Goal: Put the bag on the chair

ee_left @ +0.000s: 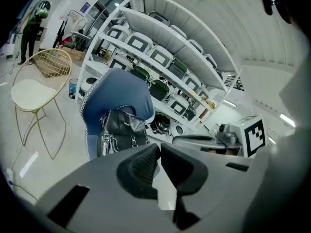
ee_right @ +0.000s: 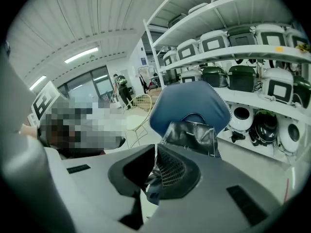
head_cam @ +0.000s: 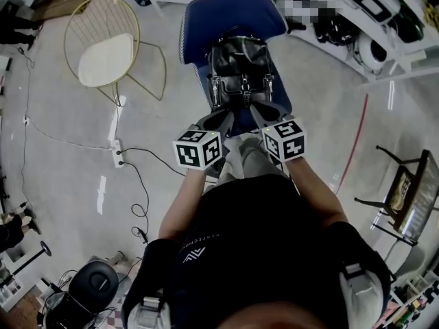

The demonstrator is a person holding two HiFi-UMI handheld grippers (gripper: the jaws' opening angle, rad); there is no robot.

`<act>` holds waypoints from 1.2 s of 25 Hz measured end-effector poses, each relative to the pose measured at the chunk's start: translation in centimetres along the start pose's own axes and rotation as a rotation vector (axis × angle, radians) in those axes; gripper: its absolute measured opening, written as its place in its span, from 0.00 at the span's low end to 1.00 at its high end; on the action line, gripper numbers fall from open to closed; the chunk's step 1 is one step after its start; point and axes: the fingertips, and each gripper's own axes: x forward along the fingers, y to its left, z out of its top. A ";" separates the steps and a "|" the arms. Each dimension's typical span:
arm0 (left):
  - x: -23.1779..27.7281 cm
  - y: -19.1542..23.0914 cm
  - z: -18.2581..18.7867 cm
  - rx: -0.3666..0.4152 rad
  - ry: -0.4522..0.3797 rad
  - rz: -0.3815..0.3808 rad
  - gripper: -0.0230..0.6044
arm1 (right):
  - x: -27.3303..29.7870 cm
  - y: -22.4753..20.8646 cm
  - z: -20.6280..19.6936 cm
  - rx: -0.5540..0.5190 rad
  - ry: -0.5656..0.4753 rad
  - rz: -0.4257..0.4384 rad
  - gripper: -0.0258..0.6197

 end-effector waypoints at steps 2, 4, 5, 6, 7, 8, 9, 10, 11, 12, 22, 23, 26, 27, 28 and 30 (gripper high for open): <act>-0.6 -0.4 -0.6 0.002 0.001 0.001 0.08 | -0.5 0.6 -0.3 -0.008 -0.001 0.000 0.11; -1.3 -0.6 -1.3 -0.008 0.003 0.001 0.08 | -1.0 1.3 -0.7 -0.013 -0.002 0.000 0.11; -1.7 -0.7 -1.6 -0.012 0.005 0.001 0.08 | -1.2 1.7 -0.9 -0.014 -0.002 0.001 0.11; -2.0 -0.8 -1.9 -0.016 0.008 0.001 0.08 | -1.4 2.0 -1.1 -0.014 -0.001 0.002 0.11; -2.3 -0.9 -2.2 -0.017 0.012 0.002 0.08 | -1.6 2.3 -1.3 -0.011 0.001 0.003 0.11; -2.6 -1.0 -2.4 -0.017 0.017 0.002 0.08 | -1.8 2.5 -1.6 -0.007 0.003 0.004 0.11; -2.9 -1.1 -2.7 -0.016 0.021 0.003 0.08 | -2.0 2.8 -1.8 -0.003 0.006 0.004 0.11; -3.2 -1.2 -3.0 -0.014 0.024 0.003 0.08 | -2.1 3.0 -2.0 0.001 0.008 0.004 0.11; -3.5 -1.2 -3.2 -0.013 0.027 0.003 0.08 | -2.3 3.3 -2.3 0.004 0.009 0.004 0.11; -3.8 -1.2 -3.5 -0.013 0.028 0.004 0.08 | -2.4 3.6 -2.5 0.005 0.011 0.003 0.11; -5.5 -1.4 -4.9 0.001 0.035 0.013 0.08 | -3.4 5.5 -3.5 0.003 -0.001 -0.007 0.10; -5.5 -1.4 -5.0 0.006 0.038 0.013 0.08 | -3.5 5.5 -3.6 0.005 -0.002 -0.011 0.10; -5.9 -1.1 -5.6 0.008 0.046 0.022 0.08 | -3.8 5.6 -3.9 0.016 -0.004 -0.022 0.10; -6.1 -0.9 -5.8 0.006 0.048 0.027 0.08 | -3.9 5.6 -4.0 0.017 -0.003 -0.023 0.10; -6.2 -0.8 -6.0 0.005 0.050 0.032 0.08 | -4.1 5.7 -4.1 0.017 -0.003 -0.024 0.10; -6.4 -0.7 -6.3 0.005 0.052 0.037 0.08 | -4.3 5.8 -4.3 0.018 -0.003 -0.024 0.10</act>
